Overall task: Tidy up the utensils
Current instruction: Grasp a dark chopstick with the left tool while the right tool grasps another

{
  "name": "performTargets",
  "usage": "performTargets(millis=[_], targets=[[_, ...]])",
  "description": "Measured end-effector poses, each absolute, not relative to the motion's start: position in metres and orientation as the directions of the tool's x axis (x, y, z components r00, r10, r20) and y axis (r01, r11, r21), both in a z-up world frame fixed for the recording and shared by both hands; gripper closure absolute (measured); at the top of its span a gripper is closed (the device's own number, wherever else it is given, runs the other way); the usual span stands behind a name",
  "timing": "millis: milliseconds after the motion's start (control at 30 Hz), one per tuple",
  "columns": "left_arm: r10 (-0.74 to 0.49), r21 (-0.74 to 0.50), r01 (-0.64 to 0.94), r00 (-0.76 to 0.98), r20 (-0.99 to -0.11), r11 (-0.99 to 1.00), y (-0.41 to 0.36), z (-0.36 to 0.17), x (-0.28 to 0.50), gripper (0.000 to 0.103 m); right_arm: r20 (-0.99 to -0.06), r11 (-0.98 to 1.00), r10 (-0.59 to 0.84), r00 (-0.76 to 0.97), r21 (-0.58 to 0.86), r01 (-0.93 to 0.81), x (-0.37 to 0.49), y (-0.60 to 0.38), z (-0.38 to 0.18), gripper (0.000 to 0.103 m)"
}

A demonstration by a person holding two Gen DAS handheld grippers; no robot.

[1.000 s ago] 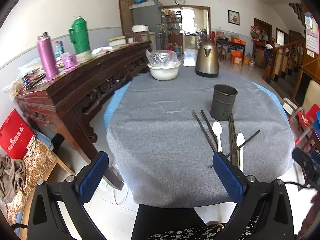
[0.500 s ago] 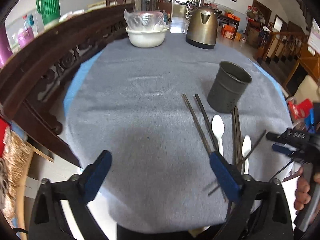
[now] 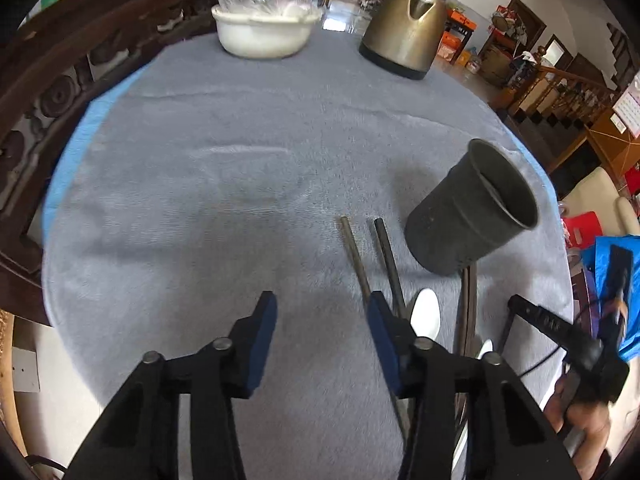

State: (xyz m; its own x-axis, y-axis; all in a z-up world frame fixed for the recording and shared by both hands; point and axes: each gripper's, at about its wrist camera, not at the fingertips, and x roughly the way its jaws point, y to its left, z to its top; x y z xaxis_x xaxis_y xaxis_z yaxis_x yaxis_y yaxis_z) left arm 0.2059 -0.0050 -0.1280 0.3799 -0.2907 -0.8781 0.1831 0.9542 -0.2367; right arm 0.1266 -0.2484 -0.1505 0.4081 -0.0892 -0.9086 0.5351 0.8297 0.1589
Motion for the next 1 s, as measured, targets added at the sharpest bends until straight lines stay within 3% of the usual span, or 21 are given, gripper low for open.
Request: performTargets(millis=[200,433,833,1000], targets=[[-0.273,-0.236,0.149,0.31,-0.911,0.96,-0.024,-0.154,0.232,0.075,-0.884,0.851,-0.089,0.459,0.172,0.496,0.121,-0.25,-0.146,0.091],[-0.262,-0.228,0.14,0.321,-0.91,0.963,-0.043,-0.154,0.246,0.086,-0.827,0.799,0.093,0.554,0.394,0.454,0.115,-0.27,-0.147,0.093],[-0.257,-0.211,0.163,0.353,-0.899,0.964,-0.062,-0.169,0.25,0.098,-0.749,0.709,0.231,0.621,0.567,0.42,0.094,-0.296,-0.155,0.094],[-0.28,-0.234,0.164,0.368,-0.887,0.958,-0.055,-0.165,0.25,0.098,-0.761,0.689,0.239,0.603,0.571,0.447,0.087,-0.303,-0.152,0.09]])
